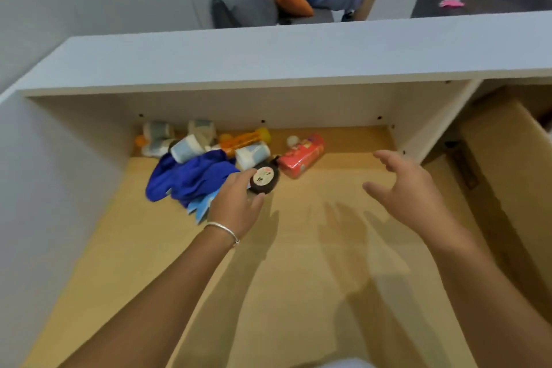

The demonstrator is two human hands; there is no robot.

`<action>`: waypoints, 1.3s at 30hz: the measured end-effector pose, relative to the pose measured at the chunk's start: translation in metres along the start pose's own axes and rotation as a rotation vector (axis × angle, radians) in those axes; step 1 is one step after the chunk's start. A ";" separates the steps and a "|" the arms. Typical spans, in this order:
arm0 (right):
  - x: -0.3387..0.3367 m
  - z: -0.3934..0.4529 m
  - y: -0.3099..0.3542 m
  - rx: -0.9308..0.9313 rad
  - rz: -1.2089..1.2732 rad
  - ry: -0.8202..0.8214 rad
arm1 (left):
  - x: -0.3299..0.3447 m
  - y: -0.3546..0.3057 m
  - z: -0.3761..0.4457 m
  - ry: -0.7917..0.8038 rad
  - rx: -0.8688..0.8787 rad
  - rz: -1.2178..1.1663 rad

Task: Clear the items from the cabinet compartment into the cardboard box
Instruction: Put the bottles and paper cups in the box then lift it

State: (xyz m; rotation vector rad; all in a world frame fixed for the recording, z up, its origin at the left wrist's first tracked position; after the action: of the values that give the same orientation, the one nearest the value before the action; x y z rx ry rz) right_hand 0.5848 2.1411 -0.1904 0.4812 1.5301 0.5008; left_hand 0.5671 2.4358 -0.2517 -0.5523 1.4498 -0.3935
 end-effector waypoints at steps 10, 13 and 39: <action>0.088 0.043 0.024 -0.033 -0.033 0.155 | 0.001 0.028 0.017 0.019 -0.037 0.080; 0.105 0.058 0.027 -0.020 -0.058 0.163 | 0.010 0.022 0.035 0.024 0.003 0.168; 0.178 0.170 0.021 0.031 -0.278 0.252 | 0.068 0.036 0.102 0.175 -0.098 0.570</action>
State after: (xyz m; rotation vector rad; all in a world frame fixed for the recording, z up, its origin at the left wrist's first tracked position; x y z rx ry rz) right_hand 0.7510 2.2651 -0.3242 0.2282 1.8163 0.3298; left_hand 0.6719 2.4386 -0.3247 -0.1646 1.7252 0.0846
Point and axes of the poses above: each hand's wrist, its own z-axis towards the middle knuckle, its own x-axis out of the palm, y = z × x, the point moved 3 cm from there along z, towards the middle knuckle, and after that the axes turned 2 degrees about y, right-handed, at the moved point
